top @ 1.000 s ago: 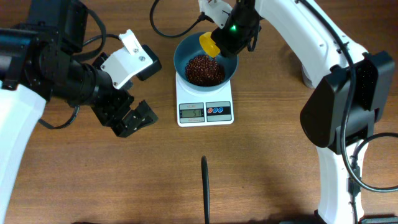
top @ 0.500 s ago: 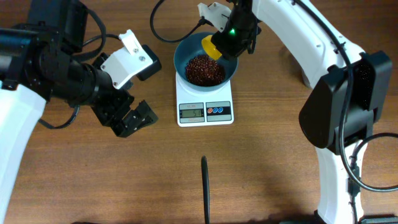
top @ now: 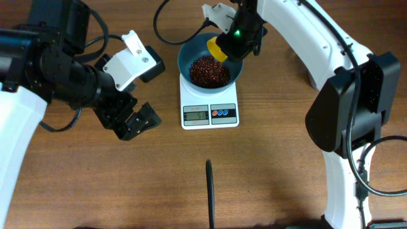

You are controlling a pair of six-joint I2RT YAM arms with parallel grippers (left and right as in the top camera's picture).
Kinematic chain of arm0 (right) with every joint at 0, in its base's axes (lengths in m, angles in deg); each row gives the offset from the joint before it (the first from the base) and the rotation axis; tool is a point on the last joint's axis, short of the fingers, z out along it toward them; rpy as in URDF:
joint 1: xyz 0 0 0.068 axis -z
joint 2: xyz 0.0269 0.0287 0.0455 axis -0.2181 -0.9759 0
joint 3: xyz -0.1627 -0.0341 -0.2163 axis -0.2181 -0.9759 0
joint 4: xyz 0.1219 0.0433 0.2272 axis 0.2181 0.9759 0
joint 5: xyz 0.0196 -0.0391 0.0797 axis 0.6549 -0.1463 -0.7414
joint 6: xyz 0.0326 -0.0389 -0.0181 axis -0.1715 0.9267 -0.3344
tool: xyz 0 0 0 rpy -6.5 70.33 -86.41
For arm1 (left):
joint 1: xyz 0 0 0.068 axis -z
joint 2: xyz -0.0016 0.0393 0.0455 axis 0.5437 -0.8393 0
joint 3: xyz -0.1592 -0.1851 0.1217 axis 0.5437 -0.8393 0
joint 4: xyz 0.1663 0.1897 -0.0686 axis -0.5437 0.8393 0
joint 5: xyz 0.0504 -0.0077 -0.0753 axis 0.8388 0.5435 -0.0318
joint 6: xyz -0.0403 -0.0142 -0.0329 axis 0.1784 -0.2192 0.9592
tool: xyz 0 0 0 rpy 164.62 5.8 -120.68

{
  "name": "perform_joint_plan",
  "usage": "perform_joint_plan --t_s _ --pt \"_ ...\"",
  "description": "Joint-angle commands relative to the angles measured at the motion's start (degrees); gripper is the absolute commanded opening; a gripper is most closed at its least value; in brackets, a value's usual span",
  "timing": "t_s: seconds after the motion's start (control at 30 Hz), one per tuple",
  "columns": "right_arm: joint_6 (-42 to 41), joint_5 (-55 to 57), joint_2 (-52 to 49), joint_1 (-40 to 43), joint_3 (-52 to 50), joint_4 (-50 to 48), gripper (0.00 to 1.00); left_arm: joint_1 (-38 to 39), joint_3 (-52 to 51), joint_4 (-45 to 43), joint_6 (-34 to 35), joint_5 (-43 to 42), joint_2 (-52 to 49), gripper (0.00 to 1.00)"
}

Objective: Scoop item into bowl and weigh 50g on scale
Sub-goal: 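Tilt the scoop over the bowl with the right gripper to pour, then tip the yellow scoop fully over the bowl to empty remaining beans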

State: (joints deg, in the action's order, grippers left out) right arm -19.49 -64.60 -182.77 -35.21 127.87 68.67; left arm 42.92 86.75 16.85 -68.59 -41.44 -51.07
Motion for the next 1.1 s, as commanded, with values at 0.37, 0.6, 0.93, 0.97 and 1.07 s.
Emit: perform_joint_plan --t_s 0.37,0.6,0.93,0.97,1.07 --pt "-0.4 1.3 -0.2 -2.3 -4.2 -0.8 0.04 0.1 0.9 0.0 -1.1 -1.0 1.0 0.99" --pt "-0.4 -1.6 -0.1 -2.9 -4.2 0.3 0.04 0.1 0.9 0.0 -1.1 -1.0 1.0 0.99" --pt "-0.4 -12.0 0.0 -2.7 -4.2 1.2 0.04 0.1 0.9 0.0 -1.1 -1.0 1.0 0.99" --pt "-0.4 -12.9 0.0 -2.7 -4.2 1.2 0.04 0.1 0.9 0.0 -1.1 -1.0 1.0 0.99" --pt "-0.4 -14.9 0.0 -2.4 -4.2 1.8 0.04 0.1 0.9 0.0 -1.1 -1.0 1.0 0.99"
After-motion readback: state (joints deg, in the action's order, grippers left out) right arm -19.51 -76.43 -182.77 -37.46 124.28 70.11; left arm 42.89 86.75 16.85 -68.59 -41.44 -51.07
